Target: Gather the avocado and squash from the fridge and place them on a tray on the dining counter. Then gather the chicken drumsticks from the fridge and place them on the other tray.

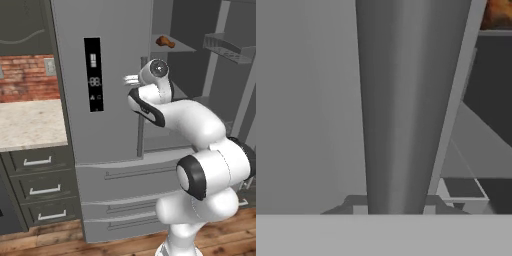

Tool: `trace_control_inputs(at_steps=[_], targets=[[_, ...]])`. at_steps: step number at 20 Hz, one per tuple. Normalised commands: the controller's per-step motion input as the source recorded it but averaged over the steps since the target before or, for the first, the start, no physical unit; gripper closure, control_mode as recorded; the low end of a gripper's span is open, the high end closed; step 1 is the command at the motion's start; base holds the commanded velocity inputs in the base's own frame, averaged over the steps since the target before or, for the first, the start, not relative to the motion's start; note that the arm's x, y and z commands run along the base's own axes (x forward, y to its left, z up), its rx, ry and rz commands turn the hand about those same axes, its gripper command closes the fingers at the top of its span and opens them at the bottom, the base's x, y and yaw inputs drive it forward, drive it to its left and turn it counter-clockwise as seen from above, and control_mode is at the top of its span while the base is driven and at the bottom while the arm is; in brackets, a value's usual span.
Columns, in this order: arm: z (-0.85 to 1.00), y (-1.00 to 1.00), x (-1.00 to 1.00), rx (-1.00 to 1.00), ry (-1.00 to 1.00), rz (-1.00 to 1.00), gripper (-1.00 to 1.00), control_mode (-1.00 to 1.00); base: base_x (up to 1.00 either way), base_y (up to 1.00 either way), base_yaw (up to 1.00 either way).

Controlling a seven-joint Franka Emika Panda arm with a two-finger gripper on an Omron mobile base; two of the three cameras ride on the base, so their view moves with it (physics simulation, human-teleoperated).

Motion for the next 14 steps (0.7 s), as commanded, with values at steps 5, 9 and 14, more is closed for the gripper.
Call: trace_control_inputs(at_steps=[5,9,14], targets=[[0.00,0.41,-0.43,0.00,0.00,0.08,1.00,-1.00,0.00,0.00,0.00],[0.00,0.54,-0.84,0.00,0.00,0.13,1.00,-1.00,0.00,0.00,0.00],[0.00,0.61,-0.93,0.00,0.00,0.11,1.00,-1.00,0.00,0.00,0.00]])
